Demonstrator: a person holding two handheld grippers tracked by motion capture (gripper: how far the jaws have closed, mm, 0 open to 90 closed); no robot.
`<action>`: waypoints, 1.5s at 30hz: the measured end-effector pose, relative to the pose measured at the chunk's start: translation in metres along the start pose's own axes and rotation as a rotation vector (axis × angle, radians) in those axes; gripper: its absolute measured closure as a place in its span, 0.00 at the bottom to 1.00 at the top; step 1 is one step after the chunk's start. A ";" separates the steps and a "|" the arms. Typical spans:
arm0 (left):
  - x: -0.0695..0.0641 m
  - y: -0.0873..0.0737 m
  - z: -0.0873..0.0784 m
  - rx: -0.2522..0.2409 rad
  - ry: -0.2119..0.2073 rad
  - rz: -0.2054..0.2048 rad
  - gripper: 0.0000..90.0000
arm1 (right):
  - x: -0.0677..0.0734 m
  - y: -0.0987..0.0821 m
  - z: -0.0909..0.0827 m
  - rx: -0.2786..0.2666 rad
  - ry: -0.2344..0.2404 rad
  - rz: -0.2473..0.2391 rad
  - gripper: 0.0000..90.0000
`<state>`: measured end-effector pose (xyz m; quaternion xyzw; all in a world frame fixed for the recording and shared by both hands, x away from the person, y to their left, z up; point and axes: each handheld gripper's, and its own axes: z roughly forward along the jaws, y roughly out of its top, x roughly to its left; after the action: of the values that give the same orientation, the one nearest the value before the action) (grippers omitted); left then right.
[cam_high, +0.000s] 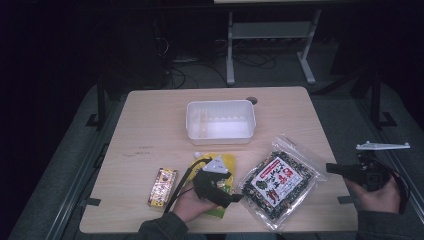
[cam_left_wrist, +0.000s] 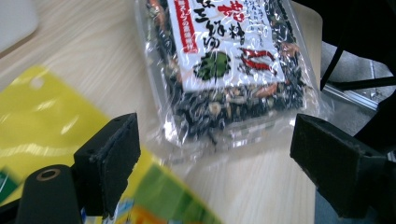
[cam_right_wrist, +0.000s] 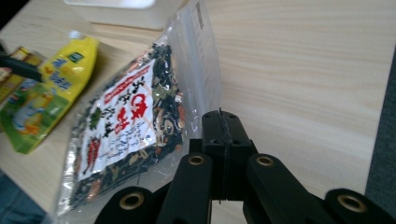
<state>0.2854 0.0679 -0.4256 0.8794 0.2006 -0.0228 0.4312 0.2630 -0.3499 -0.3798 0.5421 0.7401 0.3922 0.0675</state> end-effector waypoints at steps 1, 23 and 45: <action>0.000 0.000 0.000 0.000 0.000 0.000 0.18 | 0.000 0.000 0.000 0.000 0.000 0.000 1.00; 0.039 0.027 0.049 0.065 -0.160 -0.086 0.29 | 0.053 0.033 -0.042 -0.106 0.113 -0.176 1.00; 0.041 0.023 0.038 0.052 -0.253 -0.018 0.78 | 0.022 0.036 -0.030 -0.131 0.248 -0.125 0.99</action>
<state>0.3365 0.0395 -0.4406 0.8786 0.1519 -0.1424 0.4299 0.2650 -0.3421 -0.3288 0.4366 0.7480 0.4986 0.0349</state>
